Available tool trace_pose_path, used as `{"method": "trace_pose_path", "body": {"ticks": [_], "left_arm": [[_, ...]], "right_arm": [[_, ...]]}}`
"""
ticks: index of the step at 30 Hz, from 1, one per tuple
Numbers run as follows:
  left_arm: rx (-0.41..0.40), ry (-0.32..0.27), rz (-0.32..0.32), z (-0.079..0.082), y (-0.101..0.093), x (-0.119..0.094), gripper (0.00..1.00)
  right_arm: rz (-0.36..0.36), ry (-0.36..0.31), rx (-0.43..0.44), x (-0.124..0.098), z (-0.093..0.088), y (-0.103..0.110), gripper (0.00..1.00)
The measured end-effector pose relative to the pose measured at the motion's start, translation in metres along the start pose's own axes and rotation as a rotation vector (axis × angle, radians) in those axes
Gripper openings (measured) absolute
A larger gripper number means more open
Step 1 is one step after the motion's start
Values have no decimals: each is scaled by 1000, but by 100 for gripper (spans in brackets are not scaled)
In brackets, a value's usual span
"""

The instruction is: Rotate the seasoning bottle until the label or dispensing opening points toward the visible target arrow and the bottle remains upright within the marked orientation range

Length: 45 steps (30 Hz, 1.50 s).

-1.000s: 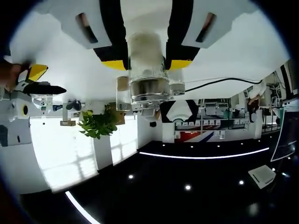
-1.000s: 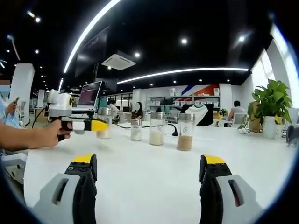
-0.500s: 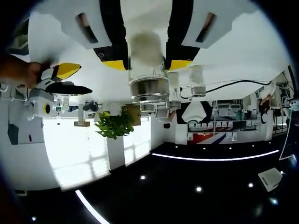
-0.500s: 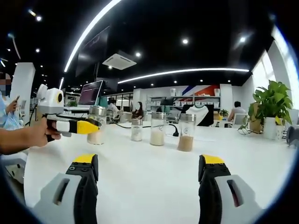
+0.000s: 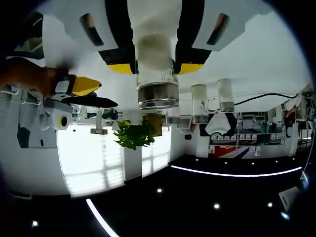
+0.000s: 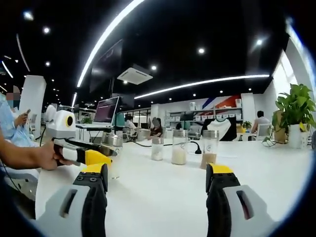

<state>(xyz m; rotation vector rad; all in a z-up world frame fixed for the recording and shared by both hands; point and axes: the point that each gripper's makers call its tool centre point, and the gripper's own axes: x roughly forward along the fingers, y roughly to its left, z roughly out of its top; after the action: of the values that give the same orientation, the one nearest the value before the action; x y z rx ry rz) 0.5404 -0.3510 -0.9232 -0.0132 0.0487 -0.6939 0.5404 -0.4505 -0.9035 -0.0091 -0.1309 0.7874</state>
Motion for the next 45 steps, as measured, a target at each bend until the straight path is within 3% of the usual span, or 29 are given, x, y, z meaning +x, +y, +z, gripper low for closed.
{"method": "trace_pose_path", "body": {"ticks": [6, 8, 10, 11, 14, 18, 21, 23, 26, 32, 40, 45], "left_arm": [[-4, 4, -32, -4, -12, 2, 33], [13, 7, -49, -4, -17, 3, 33], [39, 3, -86, -1, -24, 3, 33], [41, 3, -102, -1, -27, 2, 33], [26, 15, -139, -4, -32, 0, 33], [41, 20, -189, -7, -39, -1, 33], [48, 22, -219, -7, -46, -1, 33], [69, 17, -235, -6, -52, -1, 33], [70, 14, -259, -4, -57, -1, 33], [104, 16, -335, -4, -71, -6, 33], [174, 42, -523, -10, -93, -23, 34], [195, 59, -576, -14, -102, -30, 34]], "right_arm": [[54, -40, 13, 1, 8, 12, 71], [80, -39, 12, 2, 8, 16, 66], [108, -71, 94, 1, 15, 18, 58], [110, -79, 75, -1, 16, 18, 53], [189, -103, 115, -4, 24, 36, 44], [261, -67, 85, -5, 26, 53, 36], [301, -62, 83, -4, 32, 63, 35], [340, -12, 50, -3, 28, 71, 35], [339, 39, -10, 1, 21, 74, 35], [382, 89, -24, 5, 15, 83, 33], [527, 146, 67, -5, 8, 108, 32], [564, 162, 68, -10, 6, 117, 32]]}}
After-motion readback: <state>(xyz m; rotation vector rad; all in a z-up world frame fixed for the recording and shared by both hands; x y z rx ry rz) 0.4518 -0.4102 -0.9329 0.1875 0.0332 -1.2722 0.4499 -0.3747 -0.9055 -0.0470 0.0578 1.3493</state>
